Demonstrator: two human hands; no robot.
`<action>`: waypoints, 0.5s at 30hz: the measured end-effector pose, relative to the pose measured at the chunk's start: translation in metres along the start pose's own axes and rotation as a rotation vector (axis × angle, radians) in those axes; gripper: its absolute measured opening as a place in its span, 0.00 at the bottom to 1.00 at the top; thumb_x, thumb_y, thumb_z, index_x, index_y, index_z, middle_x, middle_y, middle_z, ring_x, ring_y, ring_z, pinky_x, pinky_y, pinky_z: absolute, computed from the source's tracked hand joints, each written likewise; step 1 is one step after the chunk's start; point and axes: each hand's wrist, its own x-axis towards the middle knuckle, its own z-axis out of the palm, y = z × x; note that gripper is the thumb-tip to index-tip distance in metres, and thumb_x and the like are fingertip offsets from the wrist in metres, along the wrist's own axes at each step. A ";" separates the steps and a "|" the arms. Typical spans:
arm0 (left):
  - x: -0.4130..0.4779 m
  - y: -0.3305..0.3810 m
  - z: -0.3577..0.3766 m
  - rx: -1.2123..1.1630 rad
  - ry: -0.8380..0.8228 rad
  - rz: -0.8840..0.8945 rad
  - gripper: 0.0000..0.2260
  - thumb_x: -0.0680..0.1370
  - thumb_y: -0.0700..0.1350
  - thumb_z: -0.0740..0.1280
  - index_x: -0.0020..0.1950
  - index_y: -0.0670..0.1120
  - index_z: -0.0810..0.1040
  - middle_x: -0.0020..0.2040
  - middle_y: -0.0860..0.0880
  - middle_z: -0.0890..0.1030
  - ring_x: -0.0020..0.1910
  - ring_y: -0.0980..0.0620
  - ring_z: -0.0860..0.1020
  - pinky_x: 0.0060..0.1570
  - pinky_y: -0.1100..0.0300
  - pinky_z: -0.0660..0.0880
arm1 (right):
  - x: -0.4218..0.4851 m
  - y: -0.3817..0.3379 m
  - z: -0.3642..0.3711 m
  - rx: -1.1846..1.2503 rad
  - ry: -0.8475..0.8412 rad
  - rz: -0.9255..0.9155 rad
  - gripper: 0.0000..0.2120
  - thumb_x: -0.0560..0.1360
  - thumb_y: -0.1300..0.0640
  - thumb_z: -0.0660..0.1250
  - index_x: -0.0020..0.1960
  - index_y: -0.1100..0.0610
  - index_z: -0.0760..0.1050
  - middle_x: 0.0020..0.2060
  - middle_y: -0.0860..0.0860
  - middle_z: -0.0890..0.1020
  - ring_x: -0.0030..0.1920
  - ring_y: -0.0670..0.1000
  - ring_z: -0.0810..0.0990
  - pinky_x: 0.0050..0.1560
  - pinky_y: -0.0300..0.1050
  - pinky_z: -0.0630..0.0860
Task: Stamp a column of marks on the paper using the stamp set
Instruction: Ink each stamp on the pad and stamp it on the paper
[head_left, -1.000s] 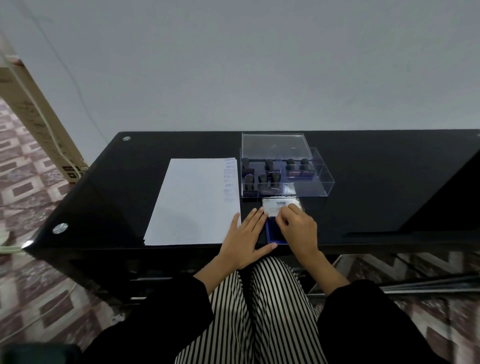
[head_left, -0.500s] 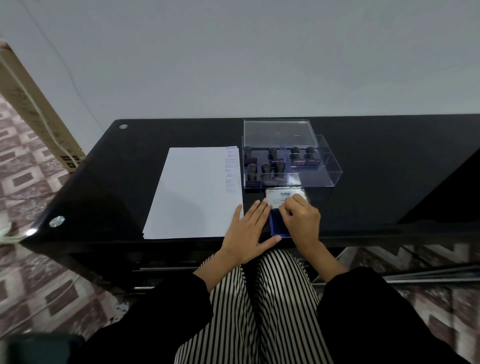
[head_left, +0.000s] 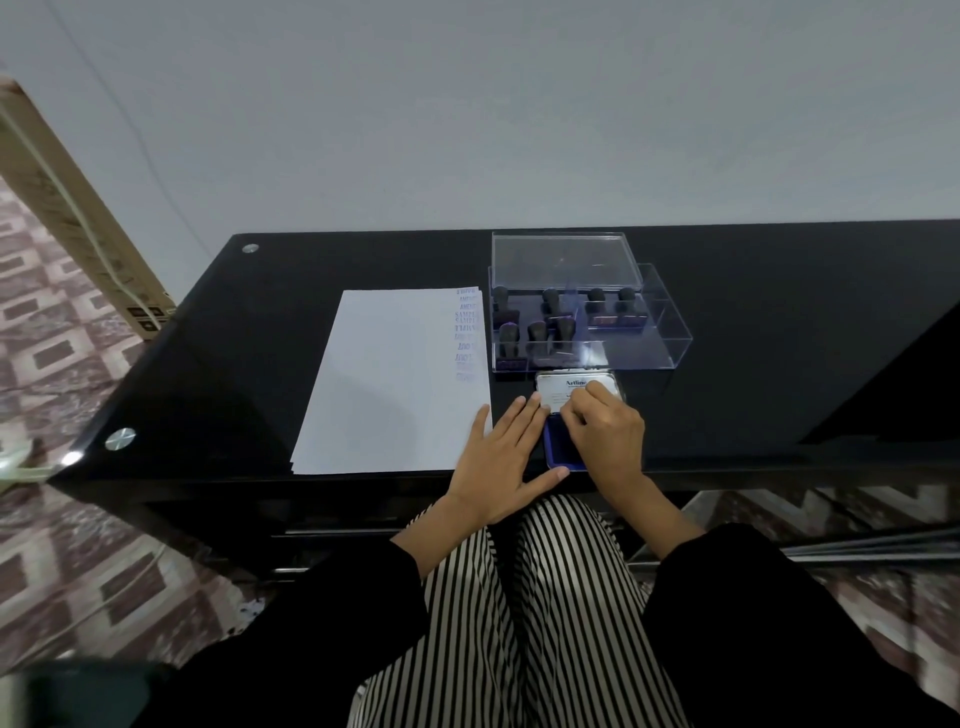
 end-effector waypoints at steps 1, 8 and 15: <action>0.000 0.000 0.000 0.001 -0.005 -0.002 0.42 0.70 0.70 0.34 0.77 0.46 0.47 0.78 0.50 0.47 0.77 0.54 0.44 0.73 0.48 0.40 | 0.000 -0.001 0.000 -0.001 0.005 0.000 0.14 0.70 0.64 0.60 0.26 0.60 0.68 0.23 0.51 0.71 0.21 0.47 0.65 0.21 0.34 0.60; 0.001 0.000 0.000 0.004 -0.012 -0.002 0.42 0.70 0.70 0.33 0.77 0.46 0.47 0.78 0.50 0.47 0.77 0.54 0.44 0.74 0.47 0.41 | -0.001 -0.002 -0.001 -0.004 0.038 0.029 0.14 0.70 0.64 0.60 0.26 0.59 0.68 0.22 0.51 0.70 0.23 0.44 0.60 0.22 0.33 0.58; 0.001 0.000 -0.001 -0.001 -0.014 -0.007 0.41 0.70 0.70 0.35 0.77 0.47 0.47 0.78 0.50 0.47 0.77 0.54 0.44 0.74 0.47 0.41 | -0.002 -0.004 -0.002 0.003 0.044 0.061 0.14 0.70 0.64 0.60 0.26 0.59 0.68 0.23 0.51 0.70 0.25 0.43 0.60 0.23 0.33 0.58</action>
